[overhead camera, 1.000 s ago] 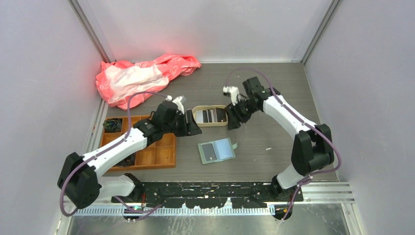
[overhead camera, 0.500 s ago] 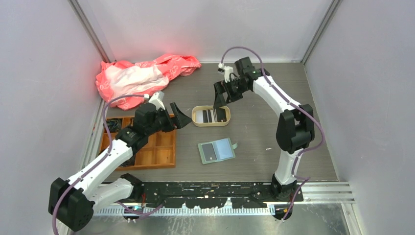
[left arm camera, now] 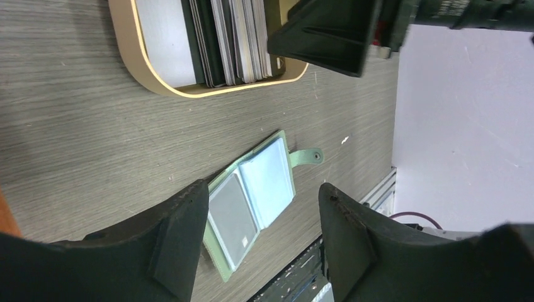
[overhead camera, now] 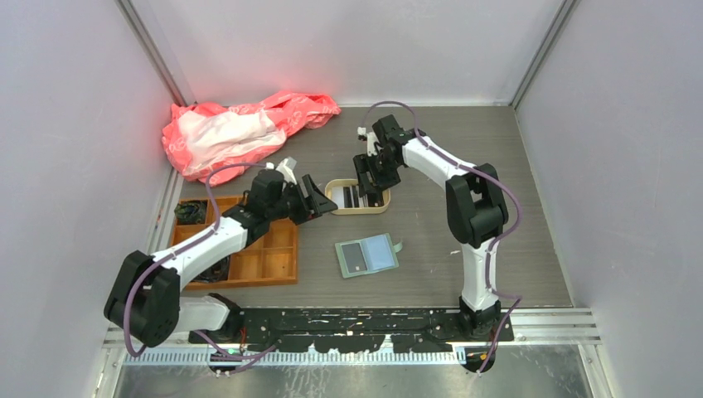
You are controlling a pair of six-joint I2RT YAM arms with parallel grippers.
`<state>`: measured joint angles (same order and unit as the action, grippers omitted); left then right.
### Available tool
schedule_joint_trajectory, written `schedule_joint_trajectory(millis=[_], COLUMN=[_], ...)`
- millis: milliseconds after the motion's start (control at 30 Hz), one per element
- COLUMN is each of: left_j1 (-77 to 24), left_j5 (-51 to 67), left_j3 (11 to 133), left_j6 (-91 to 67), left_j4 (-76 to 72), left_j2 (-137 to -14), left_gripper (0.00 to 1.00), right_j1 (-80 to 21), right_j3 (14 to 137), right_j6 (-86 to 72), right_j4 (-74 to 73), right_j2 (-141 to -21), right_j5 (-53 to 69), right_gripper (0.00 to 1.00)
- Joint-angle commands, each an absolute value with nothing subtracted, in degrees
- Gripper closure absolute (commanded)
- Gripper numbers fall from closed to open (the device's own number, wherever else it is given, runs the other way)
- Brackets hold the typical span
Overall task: Put the credit cards into the card holder
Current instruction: Pick up the credit card from the storage box.
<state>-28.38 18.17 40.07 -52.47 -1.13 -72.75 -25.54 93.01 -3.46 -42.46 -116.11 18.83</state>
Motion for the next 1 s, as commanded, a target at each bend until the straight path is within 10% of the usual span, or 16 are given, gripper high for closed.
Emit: schedule_joint_trajectory(millis=[0,333,967], left_j1=[-28.13,-28.12,-28.08], left_j5=[20.8,21.76,23.11], left_j3=[42.08,41.4,41.39], left_j6=[-54.2,-54.84,-56.16], left_j4=[-7.65,-9.73,-11.86], left_j2=[-73.29,-75.09,-78.3], left_gripper=[0.36,0.38,0.44], right_j1=[-25.44,-25.88,-21.04], right_j3=[95.93,96.4,92.96], right_j6=[-5.94,-5.03,-6.1], right_j4=[-41.57,-43.05,-41.52], right_j2=[-118.02,-120.51,-114.42], right_j5=[14.09,11.48,18.48], right_gripper=[0.3,0.32,0.67])
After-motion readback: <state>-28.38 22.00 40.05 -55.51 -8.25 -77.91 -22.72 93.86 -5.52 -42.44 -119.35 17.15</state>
